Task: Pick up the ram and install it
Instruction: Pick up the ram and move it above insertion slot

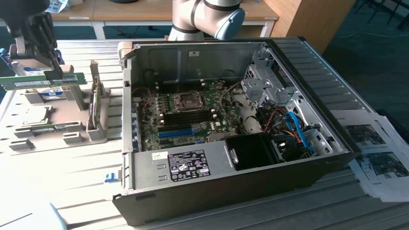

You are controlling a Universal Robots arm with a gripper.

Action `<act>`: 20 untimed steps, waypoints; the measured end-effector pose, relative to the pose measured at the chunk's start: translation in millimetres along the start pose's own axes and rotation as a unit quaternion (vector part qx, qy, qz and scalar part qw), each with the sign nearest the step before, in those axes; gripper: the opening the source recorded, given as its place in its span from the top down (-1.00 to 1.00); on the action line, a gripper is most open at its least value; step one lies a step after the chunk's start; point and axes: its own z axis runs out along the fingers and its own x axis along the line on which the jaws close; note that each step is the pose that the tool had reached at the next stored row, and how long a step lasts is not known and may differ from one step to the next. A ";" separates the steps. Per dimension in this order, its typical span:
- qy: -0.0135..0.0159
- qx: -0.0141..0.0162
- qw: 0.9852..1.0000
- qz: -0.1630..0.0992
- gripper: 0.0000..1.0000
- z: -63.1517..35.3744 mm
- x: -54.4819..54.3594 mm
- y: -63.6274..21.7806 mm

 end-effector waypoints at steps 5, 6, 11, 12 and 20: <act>0.000 0.000 1.000 0.000 0.76 -4.4 -0.1 0.1; 0.000 0.000 1.000 0.000 0.76 -5.0 -0.1 0.1; 0.000 0.000 1.000 0.000 0.76 -7.5 -0.1 0.1; 0.000 0.000 1.000 0.000 0.76 -7.5 -0.1 0.1; 0.000 0.000 1.000 0.000 0.76 -7.8 0.1 -7.6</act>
